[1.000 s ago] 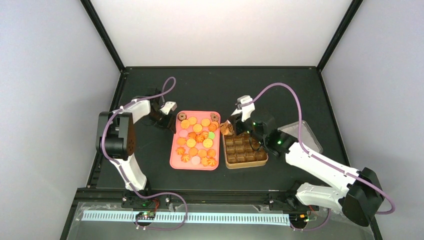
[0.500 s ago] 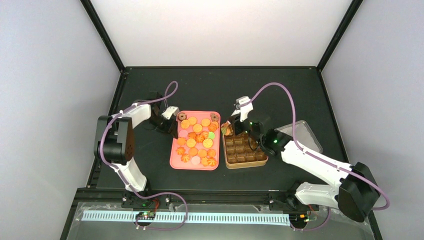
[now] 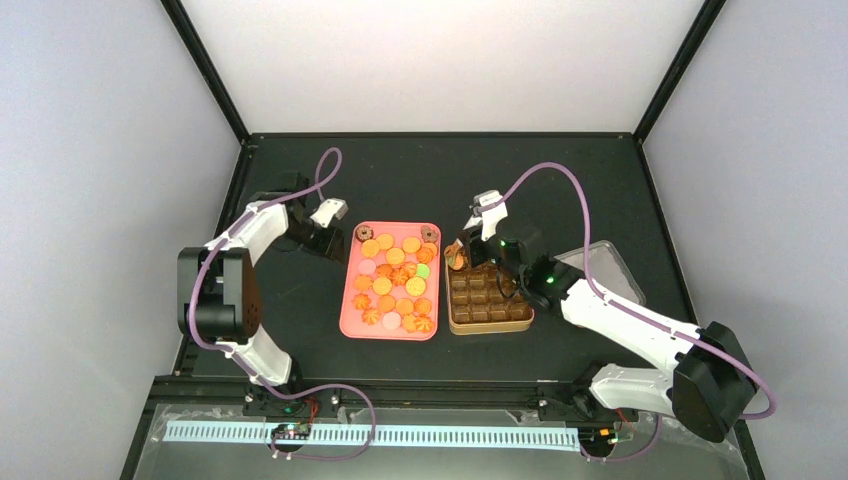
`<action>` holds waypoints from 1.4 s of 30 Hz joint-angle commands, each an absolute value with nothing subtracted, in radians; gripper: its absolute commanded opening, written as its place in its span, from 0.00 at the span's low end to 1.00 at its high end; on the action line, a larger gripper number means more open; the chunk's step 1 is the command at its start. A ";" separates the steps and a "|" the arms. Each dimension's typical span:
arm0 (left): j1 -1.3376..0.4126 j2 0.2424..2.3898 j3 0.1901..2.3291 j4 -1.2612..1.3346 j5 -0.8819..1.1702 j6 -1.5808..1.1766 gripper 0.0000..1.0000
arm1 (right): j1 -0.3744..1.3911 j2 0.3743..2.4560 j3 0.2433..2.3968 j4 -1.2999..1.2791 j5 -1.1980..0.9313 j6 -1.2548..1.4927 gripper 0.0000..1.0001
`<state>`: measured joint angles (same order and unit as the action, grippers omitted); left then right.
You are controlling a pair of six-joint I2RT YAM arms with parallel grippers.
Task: Pack the cookies
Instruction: Place the fake cookies in the empty pocket of the box, then pick up the fake cookies from the plate.
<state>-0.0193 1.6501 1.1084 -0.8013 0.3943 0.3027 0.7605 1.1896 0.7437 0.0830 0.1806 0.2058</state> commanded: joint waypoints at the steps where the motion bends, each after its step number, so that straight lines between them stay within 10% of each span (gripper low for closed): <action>1: -0.012 1.663 1.087 -0.749 0.296 0.307 0.56 | 0.751 1.159 0.749 0.134 0.194 0.190 0.31; 24: -0.084 1.732 0.969 -0.665 0.327 0.272 0.52 | 0.815 1.139 0.867 0.093 0.104 0.164 0.38; 42: -0.034 1.611 0.992 -0.812 0.421 0.364 0.57 | 1.059 1.625 1.204 0.157 0.004 0.104 0.38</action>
<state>-0.0685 1.6711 0.9718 -0.7341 0.3817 0.3229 1.0416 1.5669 1.1057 0.1051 0.0441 0.1356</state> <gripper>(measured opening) 0.551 0.380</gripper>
